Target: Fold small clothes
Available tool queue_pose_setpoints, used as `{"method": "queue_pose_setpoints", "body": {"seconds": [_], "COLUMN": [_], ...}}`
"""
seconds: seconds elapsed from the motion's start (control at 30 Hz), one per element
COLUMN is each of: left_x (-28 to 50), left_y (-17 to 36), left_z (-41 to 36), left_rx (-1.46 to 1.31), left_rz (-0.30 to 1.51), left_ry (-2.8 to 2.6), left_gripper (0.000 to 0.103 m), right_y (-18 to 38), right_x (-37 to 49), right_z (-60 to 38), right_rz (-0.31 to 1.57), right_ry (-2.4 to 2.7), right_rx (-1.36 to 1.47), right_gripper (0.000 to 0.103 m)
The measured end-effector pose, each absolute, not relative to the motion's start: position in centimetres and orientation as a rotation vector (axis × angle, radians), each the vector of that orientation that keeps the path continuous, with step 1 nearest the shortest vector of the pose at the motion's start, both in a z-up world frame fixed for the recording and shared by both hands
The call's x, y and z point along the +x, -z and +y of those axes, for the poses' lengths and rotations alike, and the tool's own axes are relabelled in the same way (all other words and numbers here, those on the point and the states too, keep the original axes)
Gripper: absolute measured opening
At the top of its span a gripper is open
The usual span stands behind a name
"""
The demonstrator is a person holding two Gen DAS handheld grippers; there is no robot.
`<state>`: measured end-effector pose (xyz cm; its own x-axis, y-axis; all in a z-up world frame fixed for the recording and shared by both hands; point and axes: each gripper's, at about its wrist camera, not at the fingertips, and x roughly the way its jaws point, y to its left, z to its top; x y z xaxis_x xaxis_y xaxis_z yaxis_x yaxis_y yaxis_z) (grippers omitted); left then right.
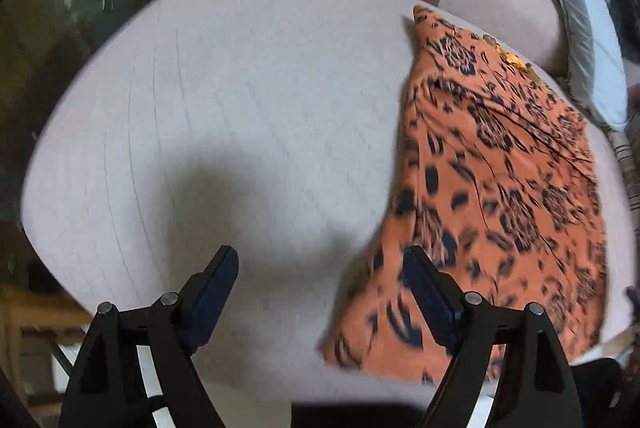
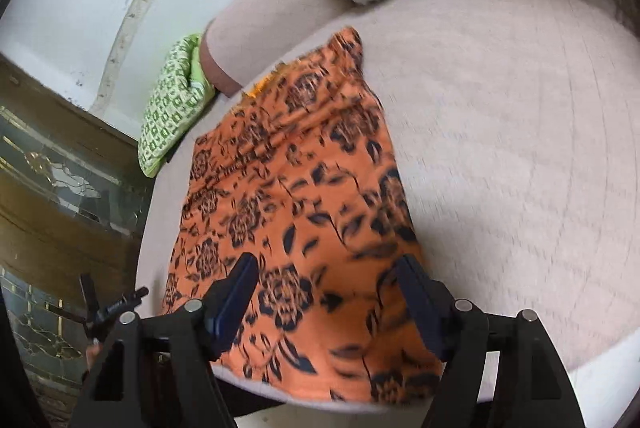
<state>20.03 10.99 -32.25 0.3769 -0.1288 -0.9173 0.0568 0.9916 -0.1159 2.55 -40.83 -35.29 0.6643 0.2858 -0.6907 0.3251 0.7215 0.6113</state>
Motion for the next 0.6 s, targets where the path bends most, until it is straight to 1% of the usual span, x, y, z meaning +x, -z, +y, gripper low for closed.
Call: {"method": "queue_pose_setpoints", "body": {"seconds": [0.07,0.2,0.27,0.3,0.33,0.37,0.4,0.47,0.5,0.57,0.6], "left_x": [19.1,18.7,18.8,18.9,18.9,19.1,19.1,19.1,19.0,19.0,19.0], "left_y": [32.5,33.5,34.3,34.9,35.4,35.9,36.4,36.6,36.5,36.3,36.3], "left_z": [11.6,11.0,10.5,10.2,10.2,10.0,9.8,9.2,8.7,8.1,8.0], "left_rx": [-0.136,-0.169,-0.152,-0.136,-0.128,-0.132,-0.135,-0.104,-0.072,-0.055,-0.065], "left_rz": [1.191,1.213,1.211,1.22,1.235,1.245,1.249,1.233,1.215,1.203,1.203], "left_ry": [0.152,0.201,0.223,0.217,0.217,0.238,0.261,0.267,0.282,0.319,0.323], "left_gripper": [0.085,0.085,0.075,0.061,0.044,0.037,0.033,0.033,0.035,0.055,0.073], "right_y": [36.1,37.0,37.3,37.4,37.7,38.0,38.2,38.8,39.1,39.9,40.3], "right_x": [1.6,0.0,-0.8,-1.1,-1.5,-1.8,-1.9,-2.1,-2.0,-1.8,-1.4], "right_z": [-41.2,-41.2,-41.4,-41.6,-42.0,-42.4,-42.8,-43.5,-43.8,-44.2,-44.2], "right_rz": [0.888,0.897,0.908,0.908,0.905,0.902,0.899,0.884,0.88,0.883,0.895], "right_ry": [0.039,0.041,0.049,0.05,0.056,0.062,0.063,0.067,0.073,0.074,0.069], "right_rx": [0.837,0.889,0.895,0.904,0.927,0.954,0.973,1.002,1.02,1.062,1.077], "right_gripper": [0.075,0.075,0.075,0.075,0.075,0.075,0.075,0.075,0.075,0.075,0.075]}}
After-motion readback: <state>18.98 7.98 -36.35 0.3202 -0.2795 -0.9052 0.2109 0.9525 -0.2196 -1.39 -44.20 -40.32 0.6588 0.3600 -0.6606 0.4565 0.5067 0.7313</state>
